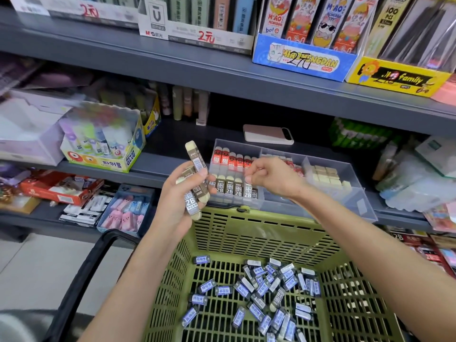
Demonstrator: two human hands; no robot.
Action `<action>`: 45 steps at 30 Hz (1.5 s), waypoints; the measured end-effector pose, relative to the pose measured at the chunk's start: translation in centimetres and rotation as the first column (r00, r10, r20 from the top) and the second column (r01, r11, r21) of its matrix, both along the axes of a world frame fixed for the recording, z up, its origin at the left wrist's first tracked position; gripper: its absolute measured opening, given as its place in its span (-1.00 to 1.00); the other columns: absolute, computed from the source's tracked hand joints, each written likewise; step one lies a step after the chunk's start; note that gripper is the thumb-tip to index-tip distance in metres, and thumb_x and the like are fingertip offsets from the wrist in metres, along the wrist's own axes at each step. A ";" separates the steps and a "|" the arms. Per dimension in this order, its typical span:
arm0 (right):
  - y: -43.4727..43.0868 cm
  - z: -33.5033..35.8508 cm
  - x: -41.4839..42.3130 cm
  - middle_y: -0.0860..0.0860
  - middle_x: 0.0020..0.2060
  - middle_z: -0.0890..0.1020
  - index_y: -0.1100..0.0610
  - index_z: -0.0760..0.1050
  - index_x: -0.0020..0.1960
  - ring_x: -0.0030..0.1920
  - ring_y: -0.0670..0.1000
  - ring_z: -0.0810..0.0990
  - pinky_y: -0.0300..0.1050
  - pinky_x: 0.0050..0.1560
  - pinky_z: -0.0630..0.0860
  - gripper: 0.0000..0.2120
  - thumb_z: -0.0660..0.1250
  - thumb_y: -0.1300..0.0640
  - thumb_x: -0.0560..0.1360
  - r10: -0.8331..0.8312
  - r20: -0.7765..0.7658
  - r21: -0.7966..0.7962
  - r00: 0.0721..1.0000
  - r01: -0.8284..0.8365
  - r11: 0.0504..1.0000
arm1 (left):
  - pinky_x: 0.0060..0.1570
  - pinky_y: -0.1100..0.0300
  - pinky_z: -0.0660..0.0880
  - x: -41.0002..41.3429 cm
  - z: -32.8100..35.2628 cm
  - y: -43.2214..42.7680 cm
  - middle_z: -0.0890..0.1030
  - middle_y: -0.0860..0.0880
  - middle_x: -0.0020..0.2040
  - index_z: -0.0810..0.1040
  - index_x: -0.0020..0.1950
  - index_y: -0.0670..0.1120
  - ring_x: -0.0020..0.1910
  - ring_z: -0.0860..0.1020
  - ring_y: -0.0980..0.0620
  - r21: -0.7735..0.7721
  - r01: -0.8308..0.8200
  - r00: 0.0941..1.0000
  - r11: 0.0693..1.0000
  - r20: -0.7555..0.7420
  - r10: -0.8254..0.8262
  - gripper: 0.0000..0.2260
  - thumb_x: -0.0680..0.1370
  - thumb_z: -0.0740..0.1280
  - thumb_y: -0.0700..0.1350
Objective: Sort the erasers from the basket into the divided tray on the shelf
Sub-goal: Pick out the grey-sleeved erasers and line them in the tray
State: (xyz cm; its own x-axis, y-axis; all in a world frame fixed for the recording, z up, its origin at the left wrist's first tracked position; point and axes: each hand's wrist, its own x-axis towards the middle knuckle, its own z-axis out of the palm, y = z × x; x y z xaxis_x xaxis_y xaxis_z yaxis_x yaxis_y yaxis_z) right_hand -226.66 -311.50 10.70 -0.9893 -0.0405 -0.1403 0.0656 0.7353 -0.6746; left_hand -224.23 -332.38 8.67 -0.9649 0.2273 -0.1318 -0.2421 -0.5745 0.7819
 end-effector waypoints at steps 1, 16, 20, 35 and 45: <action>-0.1 -0.3 0.2 -0.14 -0.27 0.62 0.05 0.60 -0.21 -0.18 -0.11 0.58 -0.11 0.05 0.50 -0.94 0.44 0.15 0.43 -0.010 -0.020 -0.019 1.000 0.010 1.000 | -0.57 0.34 0.41 0.0 0.0 0.0 0.63 -0.12 -0.28 0.53 -0.04 -0.13 -0.40 0.57 0.01 0.006 0.000 1.000 1.000 0.001 0.000 -0.79 0.34 0.40 -0.19; -4.3 3.4 2.8 -0.20 -0.18 0.59 0.03 0.56 0.13 -0.19 -0.27 0.52 -0.42 -0.21 0.39 -0.81 0.30 0.11 0.54 -0.003 -0.266 -0.350 0.964 -0.094 0.932 | -0.57 0.34 0.41 0.4 0.0 0.1 0.58 -0.11 -0.34 0.67 -0.13 -0.05 -0.44 0.54 0.00 -0.039 0.236 0.964 0.971 -0.115 -0.239 -0.83 0.29 0.49 -0.15; -5.1 4.7 3.2 -0.09 -0.27 0.57 0.11 0.57 0.05 -0.34 -0.16 0.45 -0.26 -0.31 0.43 -0.86 0.32 0.23 0.52 0.158 -0.146 -0.465 0.977 -0.209 0.860 | -0.62 0.35 0.34 0.6 -0.2 0.2 0.57 -0.13 -0.33 0.63 -0.07 -0.10 -0.45 0.55 -0.03 -0.072 0.345 0.931 0.936 -0.102 -0.351 -0.79 0.32 0.47 -0.12; -1.7 2.1 1.8 -0.16 -0.36 0.47 0.07 0.57 -0.07 -0.32 -0.15 0.40 -0.32 -0.29 0.28 -0.93 0.40 0.15 0.44 -0.014 -0.393 0.172 0.920 0.089 0.981 | -0.62 0.36 0.33 0.1 -0.6 0.2 0.59 -0.11 -0.34 0.52 -0.04 -0.17 -0.46 0.55 -0.02 -0.036 0.177 0.982 0.984 -0.065 -0.179 -0.71 0.32 0.44 -0.09; -1.2 1.6 1.4 -0.07 -0.28 0.59 0.05 0.47 0.05 -0.14 -0.02 0.53 -0.13 -0.08 0.42 -0.76 0.43 0.08 0.43 -0.022 -0.182 0.221 0.983 0.063 0.973 | -0.64 0.33 0.33 -0.1 -0.7 0.1 0.61 -0.13 -0.30 0.50 -0.07 -0.14 -0.45 0.56 -0.03 -0.025 0.127 0.992 0.992 -0.020 -0.128 -0.83 0.41 0.39 -0.12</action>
State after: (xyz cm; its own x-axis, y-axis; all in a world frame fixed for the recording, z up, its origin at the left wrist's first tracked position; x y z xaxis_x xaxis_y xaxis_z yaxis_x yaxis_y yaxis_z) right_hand -225.26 -312.68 12.26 -0.9992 0.0144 0.0364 -0.0055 0.8685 -0.4957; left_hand -224.33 -332.26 8.00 -0.9308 0.3458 -0.1181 -0.2952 -0.5211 0.8008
